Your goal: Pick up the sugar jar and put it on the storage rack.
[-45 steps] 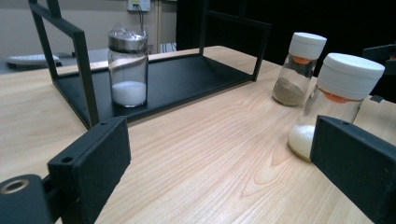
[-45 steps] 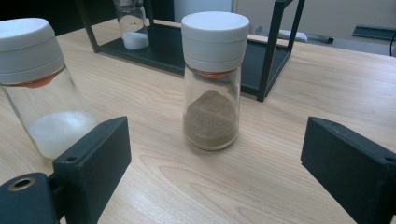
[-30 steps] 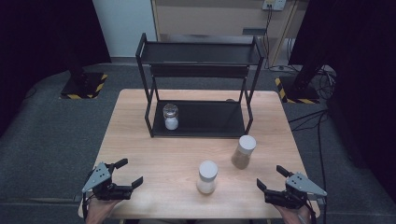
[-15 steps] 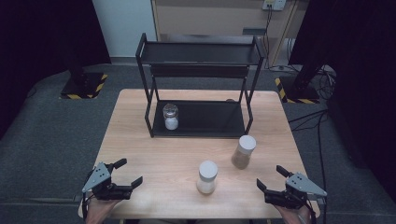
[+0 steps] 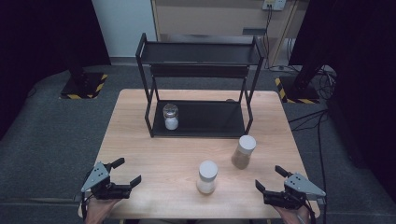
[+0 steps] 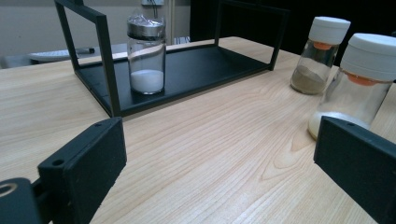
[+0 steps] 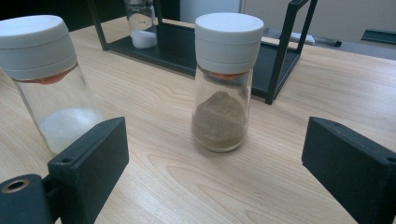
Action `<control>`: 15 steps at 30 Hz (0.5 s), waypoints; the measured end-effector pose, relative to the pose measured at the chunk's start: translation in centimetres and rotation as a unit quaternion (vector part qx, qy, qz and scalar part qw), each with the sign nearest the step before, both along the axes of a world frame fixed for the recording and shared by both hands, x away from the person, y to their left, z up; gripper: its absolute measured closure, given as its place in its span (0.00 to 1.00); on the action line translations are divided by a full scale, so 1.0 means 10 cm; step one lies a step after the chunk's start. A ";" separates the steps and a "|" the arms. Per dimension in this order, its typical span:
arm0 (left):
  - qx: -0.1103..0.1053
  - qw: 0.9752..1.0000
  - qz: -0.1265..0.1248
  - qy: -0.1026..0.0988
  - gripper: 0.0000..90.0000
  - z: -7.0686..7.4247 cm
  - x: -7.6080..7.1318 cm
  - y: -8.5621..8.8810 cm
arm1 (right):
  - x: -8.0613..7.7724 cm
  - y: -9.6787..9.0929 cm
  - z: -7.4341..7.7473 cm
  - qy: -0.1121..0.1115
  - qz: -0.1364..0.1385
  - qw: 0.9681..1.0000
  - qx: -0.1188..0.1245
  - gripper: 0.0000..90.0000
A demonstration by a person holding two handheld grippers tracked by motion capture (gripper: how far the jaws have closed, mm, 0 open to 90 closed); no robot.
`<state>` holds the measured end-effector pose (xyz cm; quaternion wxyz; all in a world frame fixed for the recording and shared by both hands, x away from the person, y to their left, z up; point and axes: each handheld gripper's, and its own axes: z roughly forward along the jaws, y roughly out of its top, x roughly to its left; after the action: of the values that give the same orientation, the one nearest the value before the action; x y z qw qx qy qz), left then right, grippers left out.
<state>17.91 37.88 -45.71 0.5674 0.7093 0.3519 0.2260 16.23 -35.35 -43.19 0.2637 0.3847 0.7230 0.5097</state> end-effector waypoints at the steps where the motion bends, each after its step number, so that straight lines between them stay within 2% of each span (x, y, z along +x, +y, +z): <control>1: 0.001 1.000 -0.002 0.001 0.01 0.00 0.00 0.00 | 0.00 0.00 0.00 0.001 0.000 1.000 0.000 0.08; 5: 0.003 1.000 -0.003 0.001 0.01 0.00 0.01 -0.01 | 0.00 0.00 0.02 0.002 -0.002 1.000 0.002 0.08; 10: 0.004 1.000 -0.005 0.004 0.01 0.00 0.01 -0.01 | -0.01 0.01 0.07 -0.008 0.000 1.000 0.004 0.08; 13: 0.004 1.000 -0.006 0.006 0.01 0.01 0.02 -0.01 | 0.02 0.01 0.13 0.001 0.007 1.000 0.011 0.08; 15: 0.004 1.000 -0.006 0.008 0.01 0.00 0.02 -0.01 | 0.02 0.04 0.17 -0.001 0.010 1.000 0.006 0.08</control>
<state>18.15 37.74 -45.67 0.5635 0.7152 0.3511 0.2184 16.41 -34.97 -41.46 0.2565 0.3784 0.7234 0.5173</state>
